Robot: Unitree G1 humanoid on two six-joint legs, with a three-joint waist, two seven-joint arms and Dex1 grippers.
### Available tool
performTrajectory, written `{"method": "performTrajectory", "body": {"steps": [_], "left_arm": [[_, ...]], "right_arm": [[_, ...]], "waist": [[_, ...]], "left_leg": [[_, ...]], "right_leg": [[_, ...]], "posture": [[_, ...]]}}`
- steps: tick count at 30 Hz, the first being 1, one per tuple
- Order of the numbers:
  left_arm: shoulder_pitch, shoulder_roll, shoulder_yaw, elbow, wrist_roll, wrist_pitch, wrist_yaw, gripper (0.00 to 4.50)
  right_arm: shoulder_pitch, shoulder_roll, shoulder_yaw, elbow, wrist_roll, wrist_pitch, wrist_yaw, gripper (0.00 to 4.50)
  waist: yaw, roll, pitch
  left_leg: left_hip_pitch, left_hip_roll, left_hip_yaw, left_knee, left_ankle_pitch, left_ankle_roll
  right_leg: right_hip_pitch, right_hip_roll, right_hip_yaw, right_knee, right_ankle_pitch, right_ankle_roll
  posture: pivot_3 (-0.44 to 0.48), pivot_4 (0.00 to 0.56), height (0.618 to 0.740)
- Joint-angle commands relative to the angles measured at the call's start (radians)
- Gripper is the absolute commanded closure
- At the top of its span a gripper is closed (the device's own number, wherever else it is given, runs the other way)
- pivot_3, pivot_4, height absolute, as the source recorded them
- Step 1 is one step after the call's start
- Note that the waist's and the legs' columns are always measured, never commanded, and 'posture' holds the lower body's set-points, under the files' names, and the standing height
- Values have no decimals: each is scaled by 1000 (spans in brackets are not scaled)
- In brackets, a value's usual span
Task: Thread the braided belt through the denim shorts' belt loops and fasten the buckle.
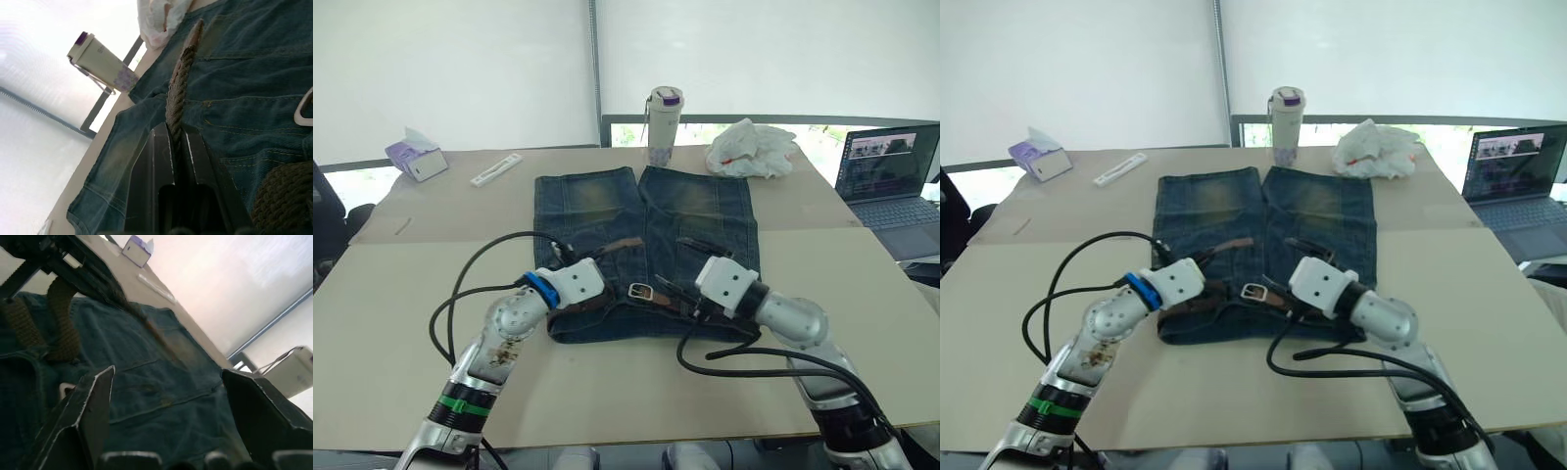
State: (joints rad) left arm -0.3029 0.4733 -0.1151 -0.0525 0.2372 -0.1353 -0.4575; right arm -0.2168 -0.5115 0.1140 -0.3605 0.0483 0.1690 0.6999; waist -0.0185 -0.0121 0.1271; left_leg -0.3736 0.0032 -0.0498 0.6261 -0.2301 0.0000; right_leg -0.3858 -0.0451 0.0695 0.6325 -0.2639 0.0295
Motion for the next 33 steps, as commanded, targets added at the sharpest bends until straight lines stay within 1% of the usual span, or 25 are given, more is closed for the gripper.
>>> {"method": "performTrajectory", "body": {"steps": [1, 3, 6, 11, 13, 15, 20, 23, 26, 28, 33], "left_arm": [[35, 24, 58, -24, -72, -4, -22, 4500], [57, 45, 66, -18, -76, -14, -33, 4500], [77, 65, 69, -10, -84, -26, -46, 4500], [109, 89, 70, -12, -99, -57, -57, 4500], [125, 101, 64, -5, -96, -84, -68, 4500], [136, 105, 64, 3, -91, -107, -66, 4500], [145, 100, 58, 15, -80, -124, -60, 4500], [148, 99, 57, 13, -75, -131, -56, 4500], [158, 100, 55, 17, -69, -136, -54, 4500], [160, 100, 51, 22, -66, -141, -53, 4500], [159, 97, 51, 34, -58, -149, -49, 4500]], "right_arm": [[15, -10, 16, -98, 87, 196, 33, 672], [18, -16, 65, -85, 34, 237, 14, 672], [14, -19, 134, -49, -38, 239, -7, 672], [-33, 48, 195, 27, -110, 209, -80, 672], [-58, 98, 188, 36, -99, 217, -110, 672], [-78, 110, 191, 40, -119, 204, -120, 672], [-87, 40, 254, 68, -210, 151, -87, 672], [-80, 51, 249, 60, -213, 157, -106, 672], [-103, 61, 231, 71, -231, 143, -133, 672], [-118, 37, 239, 85, -259, 120, -124, 672], [-132, 32, 225, 87, -252, 110, -112, 672]], "waist": [[-3, 0, 0], [-4, 0, 0], [0, 0, 0], [0, 0, 0], [-4, 0, 0], [-3, 0, 0], [4, 0, 0], [3, 0, 0], [-5, 0, 0], [-6, 0, 0], [-1, 0, 0]], "left_leg": [[0, 0, 0, 0, 0, 0], [1, 1, 0, 0, 0, 0], [1, 0, 0, 0, 0, 0], [1, -1, 1, 0, 0, 0], [1, 0, 1, 0, 0, 0], [1, 0, 0, 0, 0, 0], [0, -1, 0, 0, 0, 0], [0, -1, 0, 0, 0, 0], [1, 0, 1, 0, 0, 0], [1, 0, 0, 0, 0, 0], [1, 0, 0, 0, 0, 0]], "right_leg": [[0, 0, 0, 0, 0, 0], [0, 1, 0, 0, 0, 0], [0, 0, 0, 0, 0, 0], [0, 0, 0, 0, 0, 0], [-1, 0, 0, 0, 0, 0], [-1, 1, 0, 0, 0, 0], [-1, 0, -1, 0, 0, 0], [-1, -1, -1, 0, 0, 0], [-1, 0, 0, 0, 0, 0], [-1, 1, -1, 0, 0, 0], [-1, 0, -1, 0, 0, 0]], "posture": [[0, 150, 740], [0, 150, 740], [0, 150, 740], [0, 150, 740], [0, 150, 740], [0, 150, 740], [0, 150, 740], [0, 150, 740], [0, 150, 740], [0, 150, 740], [0, 150, 740]]}}
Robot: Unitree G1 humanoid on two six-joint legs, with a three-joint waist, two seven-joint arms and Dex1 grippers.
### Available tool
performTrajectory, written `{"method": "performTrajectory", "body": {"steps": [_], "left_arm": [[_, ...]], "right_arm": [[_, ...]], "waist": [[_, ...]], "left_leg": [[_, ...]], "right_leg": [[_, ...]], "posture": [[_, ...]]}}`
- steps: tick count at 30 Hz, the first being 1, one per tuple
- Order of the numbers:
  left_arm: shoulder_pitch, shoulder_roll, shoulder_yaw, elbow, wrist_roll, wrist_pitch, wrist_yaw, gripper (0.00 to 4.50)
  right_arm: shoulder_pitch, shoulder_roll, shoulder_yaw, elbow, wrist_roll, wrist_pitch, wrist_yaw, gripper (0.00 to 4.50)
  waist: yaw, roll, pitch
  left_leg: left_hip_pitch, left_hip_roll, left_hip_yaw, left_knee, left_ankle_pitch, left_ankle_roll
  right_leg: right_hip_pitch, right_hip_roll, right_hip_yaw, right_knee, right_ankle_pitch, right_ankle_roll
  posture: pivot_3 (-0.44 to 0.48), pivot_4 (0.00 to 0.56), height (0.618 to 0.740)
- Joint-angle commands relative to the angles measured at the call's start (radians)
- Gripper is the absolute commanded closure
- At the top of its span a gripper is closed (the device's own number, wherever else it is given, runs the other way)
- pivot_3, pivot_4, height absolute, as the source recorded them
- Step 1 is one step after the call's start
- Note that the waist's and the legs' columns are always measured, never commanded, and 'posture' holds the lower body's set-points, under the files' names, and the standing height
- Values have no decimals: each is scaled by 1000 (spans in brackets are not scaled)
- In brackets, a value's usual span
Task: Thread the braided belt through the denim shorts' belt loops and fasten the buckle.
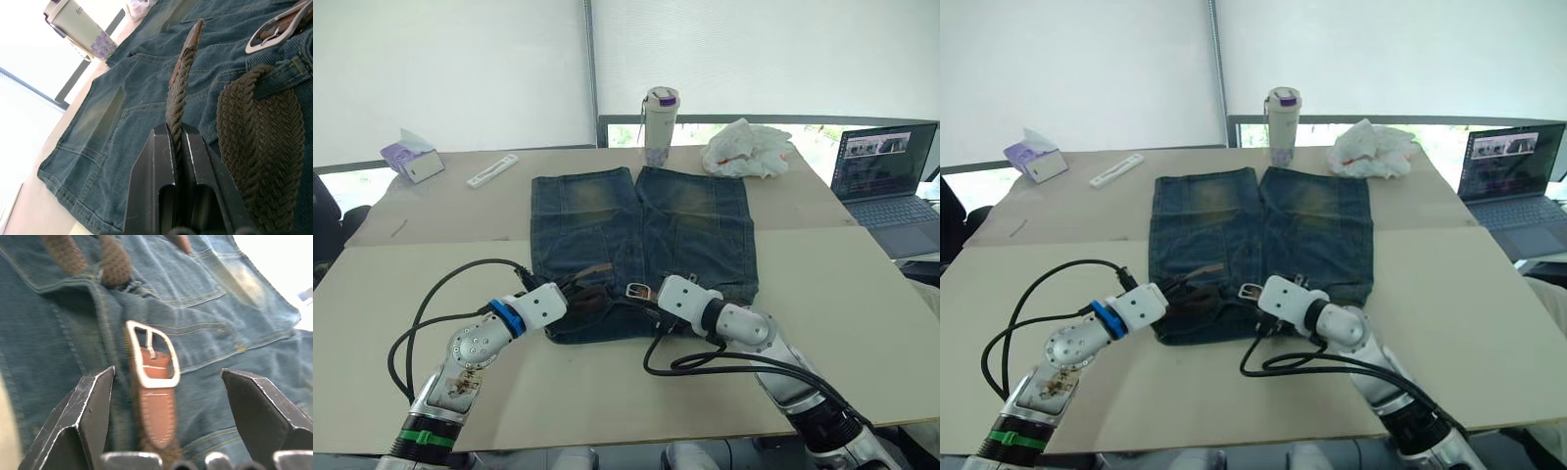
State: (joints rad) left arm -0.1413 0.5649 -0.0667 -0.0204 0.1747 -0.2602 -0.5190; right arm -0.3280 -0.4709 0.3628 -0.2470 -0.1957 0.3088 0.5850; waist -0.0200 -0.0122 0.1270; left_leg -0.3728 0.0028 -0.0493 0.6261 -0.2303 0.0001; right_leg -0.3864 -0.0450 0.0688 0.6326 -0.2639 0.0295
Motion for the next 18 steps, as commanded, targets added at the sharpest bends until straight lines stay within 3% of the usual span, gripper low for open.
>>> {"method": "performTrajectory", "body": {"steps": [1, 18], "left_arm": [[-4, 4, 2, 3, 6, -25, 13, 4500], [-8, -6, -5, -6, 15, -16, 12, 4500]], "right_arm": [[-26, -19, -18, -27, -25, -42, 5, 672], [-55, -55, 45, 57, -188, -170, 9, 672]], "waist": [[1, 0, 0], [1, 0, 0]], "left_leg": [[0, 0, 0, 0, 0, 0], [0, 0, 0, 0, 0, 0]], "right_leg": [[0, 0, 0, 0, 0, 0], [0, 0, 0, 0, 0, 0]], "posture": [[0, 150, 740], [0, 150, 740]]}}
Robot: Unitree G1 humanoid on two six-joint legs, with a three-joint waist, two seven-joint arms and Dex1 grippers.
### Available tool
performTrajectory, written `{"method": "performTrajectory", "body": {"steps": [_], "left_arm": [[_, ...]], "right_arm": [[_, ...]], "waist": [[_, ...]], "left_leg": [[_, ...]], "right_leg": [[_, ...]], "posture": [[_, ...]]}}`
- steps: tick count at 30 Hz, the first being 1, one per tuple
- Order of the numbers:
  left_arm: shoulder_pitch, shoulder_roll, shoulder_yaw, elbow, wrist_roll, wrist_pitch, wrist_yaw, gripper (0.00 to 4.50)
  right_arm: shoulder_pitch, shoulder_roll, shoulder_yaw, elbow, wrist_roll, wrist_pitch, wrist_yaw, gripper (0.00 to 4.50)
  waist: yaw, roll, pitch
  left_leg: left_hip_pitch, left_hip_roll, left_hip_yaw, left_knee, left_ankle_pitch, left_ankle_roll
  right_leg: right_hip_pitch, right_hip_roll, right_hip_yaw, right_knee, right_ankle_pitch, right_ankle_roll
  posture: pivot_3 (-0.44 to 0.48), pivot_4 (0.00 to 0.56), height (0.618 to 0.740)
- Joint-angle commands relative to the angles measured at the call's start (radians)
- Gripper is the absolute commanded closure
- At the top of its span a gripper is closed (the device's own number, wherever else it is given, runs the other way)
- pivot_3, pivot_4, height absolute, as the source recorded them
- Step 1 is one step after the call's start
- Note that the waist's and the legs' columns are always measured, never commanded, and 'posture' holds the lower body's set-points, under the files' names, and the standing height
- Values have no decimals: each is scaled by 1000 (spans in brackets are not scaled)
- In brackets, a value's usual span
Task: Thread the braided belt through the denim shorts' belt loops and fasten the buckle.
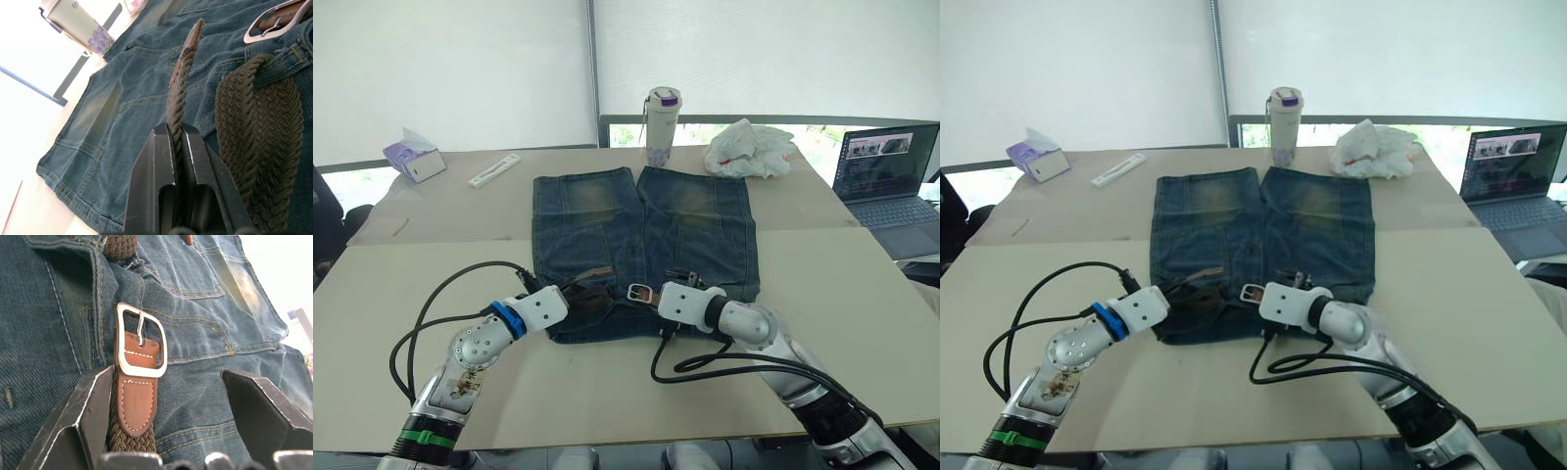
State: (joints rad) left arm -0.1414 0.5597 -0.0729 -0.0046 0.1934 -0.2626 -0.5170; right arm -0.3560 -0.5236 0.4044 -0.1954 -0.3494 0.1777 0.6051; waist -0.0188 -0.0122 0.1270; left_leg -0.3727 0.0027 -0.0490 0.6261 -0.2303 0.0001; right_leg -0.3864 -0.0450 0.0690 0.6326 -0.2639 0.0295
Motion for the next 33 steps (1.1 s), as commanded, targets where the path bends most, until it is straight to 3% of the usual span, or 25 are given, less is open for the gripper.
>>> {"method": "performTrajectory", "body": {"steps": [1, 8, 26, 33], "left_arm": [[-9, -2, 1, -22, -3, -13, 11, 4500], [-10, -8, -3, -25, -1, -9, 16, 4500], [-8, -8, -9, -26, 1, -14, 18, 4500], [-12, -9, -12, -23, 3, -17, 20, 4500]], "right_arm": [[-32, 1, 13, 16, -48, -52, -16, 672], [-32, 15, 36, 85, -105, -103, -34, 672], [61, 15, -21, 39, -121, 3, -41, 672], [54, 36, -15, 53, -116, -10, -48, 2854]], "waist": [[0, 0, 0], [-1, 0, 0], [2, -1, -1], [2, -1, -1]], "left_leg": [[0, 0, 0, 0, 0, 0], [0, 0, 0, 0, 0, 0], [1, 0, 0, 0, 0, 0], [1, 0, 0, 0, 0, 0]], "right_leg": [[0, 0, 0, 0, 0, 0], [0, 0, 0, 0, 0, 0], [1, 0, 0, 0, 0, 0], [1, 0, 0, 0, 0, 0]], "posture": [[0, 150, 740], [0, 150, 740], [0, 150, 740], [0, 150, 740]]}}
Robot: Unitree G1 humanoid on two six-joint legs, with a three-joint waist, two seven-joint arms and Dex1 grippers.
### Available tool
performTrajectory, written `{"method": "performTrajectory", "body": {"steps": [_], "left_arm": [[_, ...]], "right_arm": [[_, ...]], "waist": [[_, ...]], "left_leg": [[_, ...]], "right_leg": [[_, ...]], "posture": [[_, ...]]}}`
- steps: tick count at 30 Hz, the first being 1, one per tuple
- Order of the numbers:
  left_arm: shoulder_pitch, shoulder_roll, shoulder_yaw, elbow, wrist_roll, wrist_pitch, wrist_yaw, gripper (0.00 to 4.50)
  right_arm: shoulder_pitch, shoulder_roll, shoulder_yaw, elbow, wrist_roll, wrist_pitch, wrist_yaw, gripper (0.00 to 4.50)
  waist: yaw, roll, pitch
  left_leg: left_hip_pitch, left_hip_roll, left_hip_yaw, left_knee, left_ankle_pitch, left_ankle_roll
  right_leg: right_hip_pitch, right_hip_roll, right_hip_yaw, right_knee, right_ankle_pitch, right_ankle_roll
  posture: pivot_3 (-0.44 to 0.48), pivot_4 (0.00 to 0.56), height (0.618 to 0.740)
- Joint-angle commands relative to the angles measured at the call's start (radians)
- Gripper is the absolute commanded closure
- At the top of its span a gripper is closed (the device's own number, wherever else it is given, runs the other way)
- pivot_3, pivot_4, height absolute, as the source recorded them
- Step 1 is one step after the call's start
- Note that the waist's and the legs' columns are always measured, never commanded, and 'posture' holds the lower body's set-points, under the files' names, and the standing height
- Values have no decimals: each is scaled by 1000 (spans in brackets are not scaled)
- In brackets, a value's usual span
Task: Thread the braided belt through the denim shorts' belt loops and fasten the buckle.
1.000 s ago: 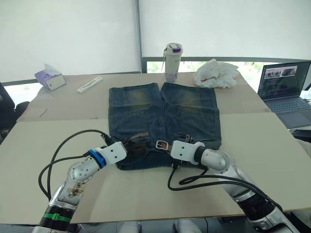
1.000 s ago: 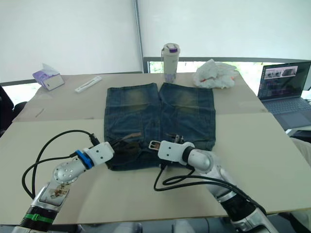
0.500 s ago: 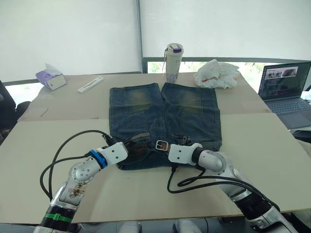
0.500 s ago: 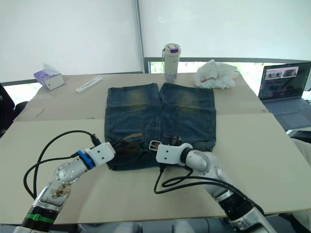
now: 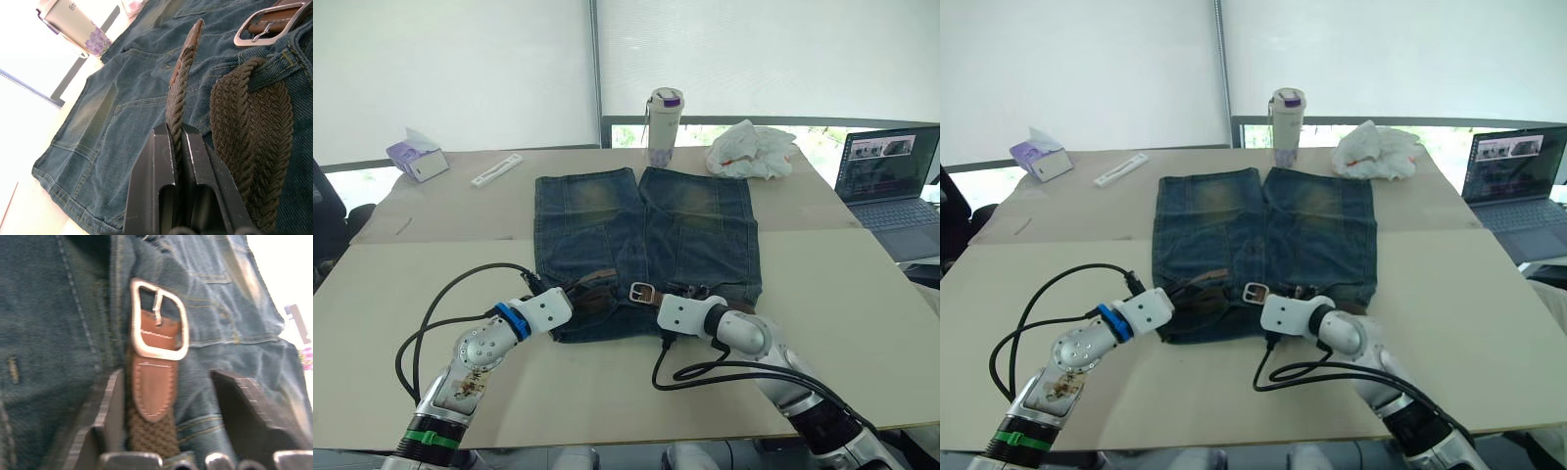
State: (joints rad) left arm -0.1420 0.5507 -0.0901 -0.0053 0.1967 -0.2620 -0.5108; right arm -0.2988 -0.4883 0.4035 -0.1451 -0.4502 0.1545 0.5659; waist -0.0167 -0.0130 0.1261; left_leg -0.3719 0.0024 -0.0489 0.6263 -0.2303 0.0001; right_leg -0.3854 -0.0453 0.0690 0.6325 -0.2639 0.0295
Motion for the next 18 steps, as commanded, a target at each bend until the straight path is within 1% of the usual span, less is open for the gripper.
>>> {"method": "performTrajectory", "body": {"steps": [1, 3, 5, 9, 12, 16, 18], "left_arm": [[-11, 1, 6, -22, 0, -18, 13, 4500], [-11, 1, 6, -22, 0, -19, 13, 4500], [-11, 1, 6, -22, 0, -19, 14, 4500], [-12, 0, 4, -20, 0, -21, 15, 4500], [-14, -1, 3, -18, -1, -22, 17, 4500], [-13, -14, 0, -28, -9, -13, 20, 4500], [-12, -27, 1, -37, -20, 5, 19, 4500]], "right_arm": [[-4, 2, -14, 3, -15, 11, -10, 3213], [-4, 3, -14, 4, -16, 6, -13, 3947], [-5, 3, -14, 3, -16, 2, -17, 4451], [-6, 10, -34, -6, -8, -15, -50, 4451], [9, 43, -73, -34, 37, -20, -86, 4451], [53, 173, -173, -94, 178, 40, -130, 4451], [60, 199, -195, -109, 203, 39, -135, 4451]], "waist": [[0, 0, 0], [0, 0, 0], [-1, 0, 0], [-1, 0, 0], [-1, 0, 0], [-3, 0, 0], [-3, 0, 0]], "left_leg": [[0, 0, 0, 0, 0, 0], [0, 0, 0, 0, 0, 0], [0, 0, 0, 0, 0, 0], [0, 0, 0, 0, 0, 0], [0, 0, 0, 0, 0, 0], [0, 1, 0, 0, 0, 0], [0, 1, 0, 0, 0, 0]], "right_leg": [[0, 0, 0, 0, 0, 0], [0, 0, 0, 0, 0, 0], [0, 0, 0, 0, 0, 0], [0, 0, 0, 0, 0, 0], [0, 0, 0, 0, 0, 0], [0, 0, 0, 0, 0, 0], [-1, 0, 0, 0, 0, 0]], "posture": [[0, 150, 740], [0, 150, 740], [0, 150, 740], [0, 150, 740], [0, 150, 740], [0, 150, 740], [0, 150, 740]]}}
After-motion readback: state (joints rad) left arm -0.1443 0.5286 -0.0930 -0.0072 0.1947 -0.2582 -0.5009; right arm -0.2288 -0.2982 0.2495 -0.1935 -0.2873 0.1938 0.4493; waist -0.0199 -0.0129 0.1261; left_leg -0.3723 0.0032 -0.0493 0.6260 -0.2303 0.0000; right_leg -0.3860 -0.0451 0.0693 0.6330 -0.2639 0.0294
